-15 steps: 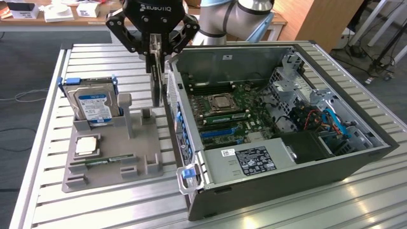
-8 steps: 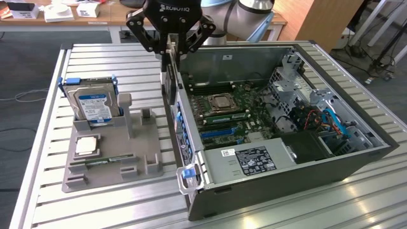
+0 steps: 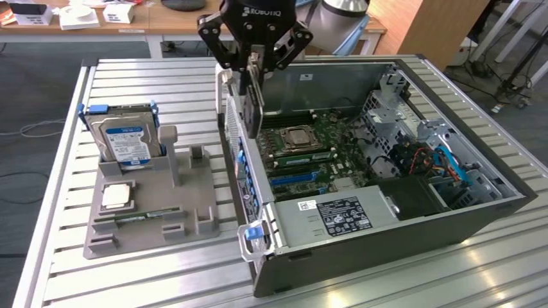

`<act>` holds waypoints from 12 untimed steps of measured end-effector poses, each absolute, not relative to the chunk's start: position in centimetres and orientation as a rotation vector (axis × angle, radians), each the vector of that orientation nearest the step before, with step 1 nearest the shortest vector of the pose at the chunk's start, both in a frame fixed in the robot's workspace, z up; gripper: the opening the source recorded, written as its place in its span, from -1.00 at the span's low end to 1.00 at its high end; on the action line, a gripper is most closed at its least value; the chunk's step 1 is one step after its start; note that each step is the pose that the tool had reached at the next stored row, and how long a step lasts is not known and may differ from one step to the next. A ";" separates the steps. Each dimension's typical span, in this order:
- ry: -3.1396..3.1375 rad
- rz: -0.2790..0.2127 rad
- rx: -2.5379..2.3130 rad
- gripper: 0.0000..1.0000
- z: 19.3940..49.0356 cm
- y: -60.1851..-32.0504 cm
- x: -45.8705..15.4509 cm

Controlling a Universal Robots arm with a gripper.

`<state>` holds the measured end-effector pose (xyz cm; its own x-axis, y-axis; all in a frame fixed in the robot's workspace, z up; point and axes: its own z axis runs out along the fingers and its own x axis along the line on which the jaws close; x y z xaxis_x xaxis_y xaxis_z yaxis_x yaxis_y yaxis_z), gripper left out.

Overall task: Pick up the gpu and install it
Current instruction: 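Pick up the gpu and move the gpu toward the slot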

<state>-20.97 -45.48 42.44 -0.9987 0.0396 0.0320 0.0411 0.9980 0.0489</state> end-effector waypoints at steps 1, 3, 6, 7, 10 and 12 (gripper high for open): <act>-3.109 -0.078 -0.063 -0.46 42.4 -45.5 -20.5; -3.109 -0.080 -0.063 -0.46 42.4 -45.5 -19.6; -3.109 -0.082 -0.063 -0.46 42.4 -45.5 -18.2; -3.109 -0.083 -0.062 -0.46 42.4 -45.5 -17.8; -3.109 -0.087 -0.062 -0.46 42.4 -45.5 -16.4; -3.109 -0.089 -0.062 -0.46 42.4 -45.5 -15.5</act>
